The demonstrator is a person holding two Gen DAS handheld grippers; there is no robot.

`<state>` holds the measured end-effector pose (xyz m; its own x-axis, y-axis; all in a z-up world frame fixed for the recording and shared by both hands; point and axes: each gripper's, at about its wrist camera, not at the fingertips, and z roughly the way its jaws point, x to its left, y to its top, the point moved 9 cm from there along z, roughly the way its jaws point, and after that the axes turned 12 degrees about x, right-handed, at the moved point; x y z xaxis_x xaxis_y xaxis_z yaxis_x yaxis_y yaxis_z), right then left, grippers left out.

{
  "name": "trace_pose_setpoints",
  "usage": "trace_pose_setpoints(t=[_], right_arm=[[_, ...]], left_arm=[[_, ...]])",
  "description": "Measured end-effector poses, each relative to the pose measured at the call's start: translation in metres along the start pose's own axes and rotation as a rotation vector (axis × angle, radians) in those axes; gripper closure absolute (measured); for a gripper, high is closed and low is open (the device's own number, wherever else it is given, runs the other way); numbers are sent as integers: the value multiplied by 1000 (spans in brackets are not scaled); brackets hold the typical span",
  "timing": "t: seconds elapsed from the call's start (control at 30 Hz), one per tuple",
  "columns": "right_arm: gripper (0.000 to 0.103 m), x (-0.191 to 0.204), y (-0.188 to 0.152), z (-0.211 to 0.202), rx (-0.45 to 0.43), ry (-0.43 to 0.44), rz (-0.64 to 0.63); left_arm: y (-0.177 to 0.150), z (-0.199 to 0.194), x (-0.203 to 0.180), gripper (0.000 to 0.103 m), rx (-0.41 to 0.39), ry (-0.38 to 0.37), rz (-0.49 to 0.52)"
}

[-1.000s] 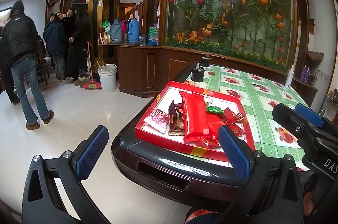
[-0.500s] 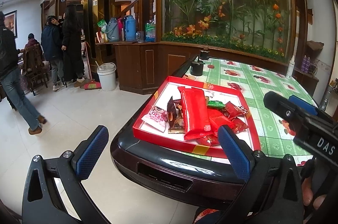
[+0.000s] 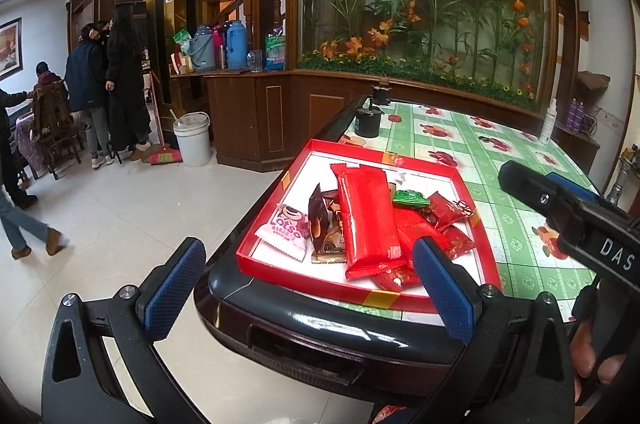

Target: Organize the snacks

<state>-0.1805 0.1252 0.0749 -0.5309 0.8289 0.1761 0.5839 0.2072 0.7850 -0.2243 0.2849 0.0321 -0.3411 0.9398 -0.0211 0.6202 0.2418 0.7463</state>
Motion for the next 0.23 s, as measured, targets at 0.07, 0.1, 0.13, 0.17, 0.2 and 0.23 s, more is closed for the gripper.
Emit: trace_pose_setpoints(t=[0.07, 0.1, 0.13, 0.17, 0.2, 0.23], right_arm=[[15, 1, 2, 7, 9, -1, -2], [15, 1, 3, 12, 16, 0, -2], [15, 1, 4, 17, 21, 1, 1], [15, 1, 5, 22, 26, 3, 5], [15, 0, 6, 27, 33, 7, 10], [15, -1, 7, 32, 43, 12, 15]], left_arm=[[3, 6, 1, 0, -4, -4, -4], [4, 8, 0, 0, -5, -9, -1], [6, 10, 0, 0, -7, -12, 2], [8, 13, -1, 0, -9, -15, 11], [9, 15, -1, 0, -10, -15, 17], [11, 18, -3, 0, -9, -13, 23]])
